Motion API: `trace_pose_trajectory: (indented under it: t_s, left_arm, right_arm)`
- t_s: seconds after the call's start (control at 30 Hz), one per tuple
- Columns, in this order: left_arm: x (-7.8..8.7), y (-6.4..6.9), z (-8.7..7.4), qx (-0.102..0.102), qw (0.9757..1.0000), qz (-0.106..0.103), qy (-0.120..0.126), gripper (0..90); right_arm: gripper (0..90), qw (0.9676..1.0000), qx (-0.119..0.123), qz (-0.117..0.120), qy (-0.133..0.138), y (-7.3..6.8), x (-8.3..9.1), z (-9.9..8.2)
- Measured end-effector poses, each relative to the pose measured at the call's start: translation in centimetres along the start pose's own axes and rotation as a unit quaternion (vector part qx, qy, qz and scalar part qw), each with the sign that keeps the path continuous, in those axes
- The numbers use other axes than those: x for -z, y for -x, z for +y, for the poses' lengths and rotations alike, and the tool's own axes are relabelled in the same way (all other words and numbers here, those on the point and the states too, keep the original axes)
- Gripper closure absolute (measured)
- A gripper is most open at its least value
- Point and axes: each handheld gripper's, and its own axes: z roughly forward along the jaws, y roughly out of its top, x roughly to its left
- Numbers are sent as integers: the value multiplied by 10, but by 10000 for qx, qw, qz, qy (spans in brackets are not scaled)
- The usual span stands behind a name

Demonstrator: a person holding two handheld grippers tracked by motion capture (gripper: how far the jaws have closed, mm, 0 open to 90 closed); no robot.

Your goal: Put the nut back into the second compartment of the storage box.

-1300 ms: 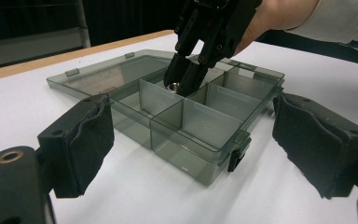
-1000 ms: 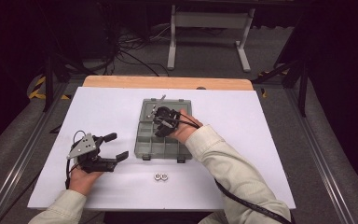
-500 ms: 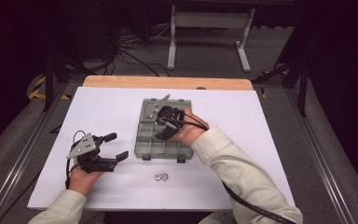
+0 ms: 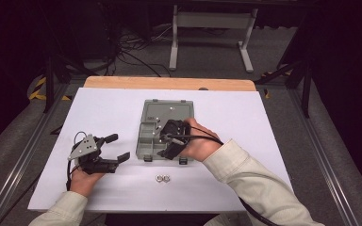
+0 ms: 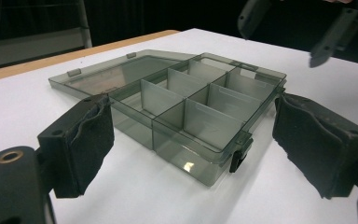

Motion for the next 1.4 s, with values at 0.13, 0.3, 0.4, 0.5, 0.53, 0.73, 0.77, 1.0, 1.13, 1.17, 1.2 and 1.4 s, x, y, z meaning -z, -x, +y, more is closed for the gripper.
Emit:
trace_pose_trajectory:
  t_s: [0.13,0.3,0.4,0.5,0.53,0.73,0.77,1.0,1.13,1.17,1.2,1.4]
  left_arm:
    - [0,0,0,1,10000,0,-4,133]
    - [0,0,0,-17,10000,10,-26,133]
    - [0,0,0,-22,10000,4,-38,133]
    - [0,0,0,-25,10000,8,-38,133]
    - [0,0,0,-19,10000,16,-29,133]
    - [0,0,0,-14,10000,12,-25,133]
    - [0,0,0,-17,10000,3,-36,133]
    - [0,0,0,-34,10000,4,-42,133]
    - [0,0,0,-25,10000,1,-42,133]
    - [0,0,0,-25,10000,1,-42,133]
    - [0,0,0,-32,10000,0,-44,133]
    - [0,0,0,-32,10000,0,-45,133]
  right_arm:
    - [293,9999,0,75,-85,-6,1,-2]
    - [294,9998,59,137,-117,-19,-4,-7]
    - [294,9997,93,181,-122,-24,-8,-8]
    - [294,9996,130,201,-176,-29,-12,-11]
    - [294,9995,117,212,-184,-31,-15,-12]
    - [294,9989,122,323,-302,-41,-26,-18]
    - [293,9987,146,365,-316,-43,-28,-19]
    - [293,9975,175,503,-475,-52,-40,-25]
    - [292,9967,178,564,-553,-55,-45,-28]
    - [292,9965,180,576,-585,-56,-47,-29]
    - [292,9963,183,587,-607,-57,-48,-29]
    - [291,9953,180,663,-680,-61,-54,-32]
